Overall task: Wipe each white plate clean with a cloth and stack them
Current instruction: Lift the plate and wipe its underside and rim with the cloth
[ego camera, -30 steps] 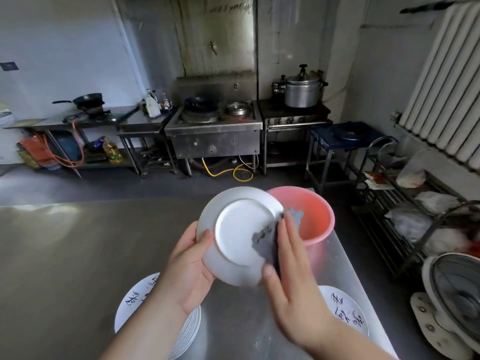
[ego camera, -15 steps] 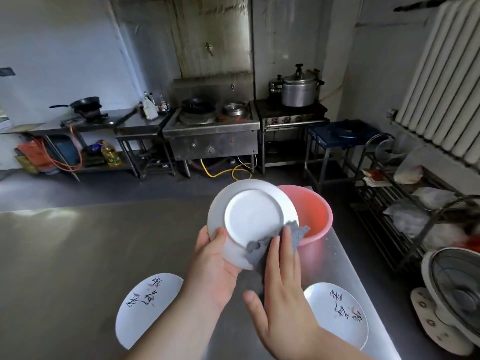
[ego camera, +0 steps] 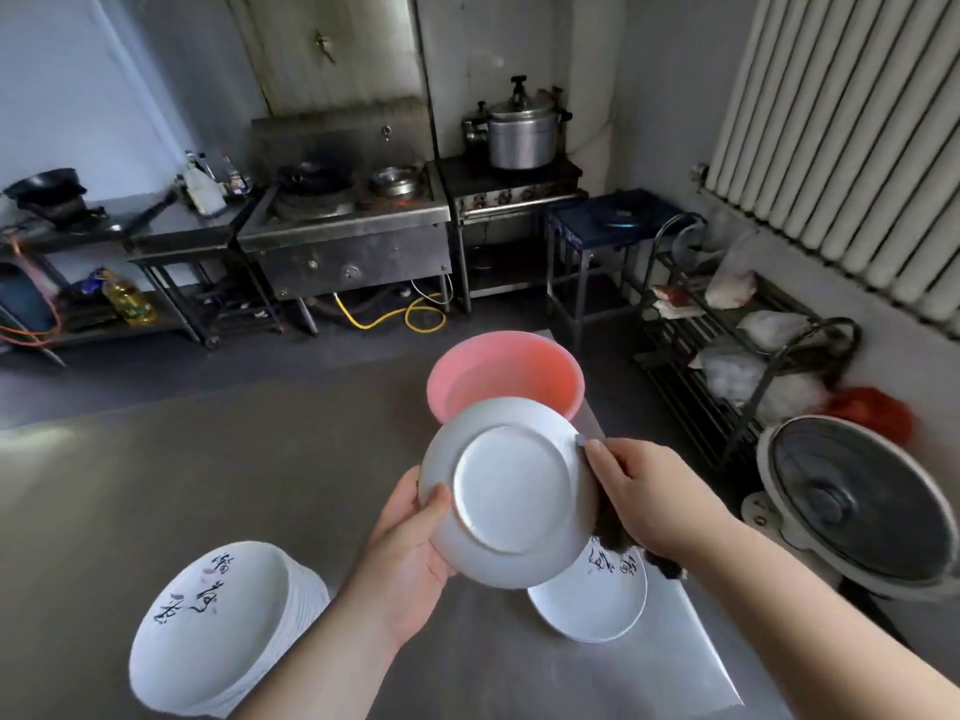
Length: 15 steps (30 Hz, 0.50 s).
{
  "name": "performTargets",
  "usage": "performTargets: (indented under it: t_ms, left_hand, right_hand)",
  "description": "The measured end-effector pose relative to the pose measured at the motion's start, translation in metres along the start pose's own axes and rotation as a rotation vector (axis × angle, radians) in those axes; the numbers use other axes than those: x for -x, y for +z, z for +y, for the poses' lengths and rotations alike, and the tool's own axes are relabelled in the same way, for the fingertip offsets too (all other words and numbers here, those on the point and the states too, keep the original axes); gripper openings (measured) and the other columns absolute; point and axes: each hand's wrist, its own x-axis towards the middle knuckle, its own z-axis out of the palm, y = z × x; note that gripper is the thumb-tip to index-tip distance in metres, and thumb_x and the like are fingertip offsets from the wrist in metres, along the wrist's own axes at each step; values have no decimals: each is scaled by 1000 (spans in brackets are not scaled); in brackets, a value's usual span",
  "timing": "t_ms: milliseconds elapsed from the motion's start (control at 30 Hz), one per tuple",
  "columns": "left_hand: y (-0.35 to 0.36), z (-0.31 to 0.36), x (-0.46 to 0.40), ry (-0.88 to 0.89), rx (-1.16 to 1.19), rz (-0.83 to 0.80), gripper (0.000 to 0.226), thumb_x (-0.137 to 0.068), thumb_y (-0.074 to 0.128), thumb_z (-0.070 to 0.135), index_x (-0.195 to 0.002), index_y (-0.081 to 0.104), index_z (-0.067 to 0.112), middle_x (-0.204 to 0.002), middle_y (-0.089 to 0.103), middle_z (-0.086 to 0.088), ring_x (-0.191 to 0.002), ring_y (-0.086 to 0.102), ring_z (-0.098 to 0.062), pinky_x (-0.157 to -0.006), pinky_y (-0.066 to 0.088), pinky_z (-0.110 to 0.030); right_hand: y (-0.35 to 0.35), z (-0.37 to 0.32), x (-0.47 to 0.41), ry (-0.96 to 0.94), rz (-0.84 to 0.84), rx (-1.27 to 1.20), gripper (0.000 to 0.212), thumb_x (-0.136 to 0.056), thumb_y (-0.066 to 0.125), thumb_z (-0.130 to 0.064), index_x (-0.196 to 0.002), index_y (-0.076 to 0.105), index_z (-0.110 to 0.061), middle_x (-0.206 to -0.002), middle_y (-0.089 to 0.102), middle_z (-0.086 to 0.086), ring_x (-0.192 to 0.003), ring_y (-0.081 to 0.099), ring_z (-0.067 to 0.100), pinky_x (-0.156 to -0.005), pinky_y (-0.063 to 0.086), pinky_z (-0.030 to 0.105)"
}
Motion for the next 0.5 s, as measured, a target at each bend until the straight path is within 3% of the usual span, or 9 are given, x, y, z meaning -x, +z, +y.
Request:
performTargets:
  t_ms: [133, 233, 333, 433, 500]
  left_hand:
    - [8, -41, -10, -104, -83, -32, 47, -93, 66, 29, -137, 58, 14, -136, 68, -17, -120, 67, -37, -95, 49, -58]
    - [14, -76, -19, -144, -212, -15, 39, -96, 65, 31, -133, 61, 23, -137, 67, -12, -124, 66, -32, -102, 52, -53]
    - [23, -101, -25, -165, -303, 20, 76, -92, 73, 45, -158, 40, 30, -151, 59, 10, -141, 52, -12, -127, 29, -49]
    - [34, -113, -30, -158, -294, -6, 92, -77, 67, 77, -157, 37, 44, -162, 36, 24, -151, 28, 2, -132, 12, -40]
    - [37, -120, -36, -222, -215, -16, 104, -79, 60, 88, -163, 22, 42, -163, 16, 27, -150, 16, 6, -131, 7, -35]
  right_hand:
    - [-3, 46, 13, 225, -332, -127, 71, -99, 18, -66, -85, 69, -20, -68, 77, 2, -65, 75, 18, -66, 54, 27]
    - [3, 77, 22, 431, -294, -173, 79, -96, 17, -76, -83, 75, -23, -80, 78, -6, -82, 73, 12, -83, 49, 30]
    - [9, 97, 27, 540, -226, -288, 75, -98, 19, -76, -84, 72, -25, -70, 77, -9, -70, 72, 4, -71, 45, 22]
    - [12, 116, 29, 539, -303, -472, 73, -102, 27, -70, -91, 75, -16, -75, 79, 5, -62, 75, 14, -61, 51, 23]
    - [14, 130, 31, 482, -275, -505, 51, -96, 47, -62, -88, 68, -16, -71, 76, 4, -54, 70, 17, -52, 47, 23]
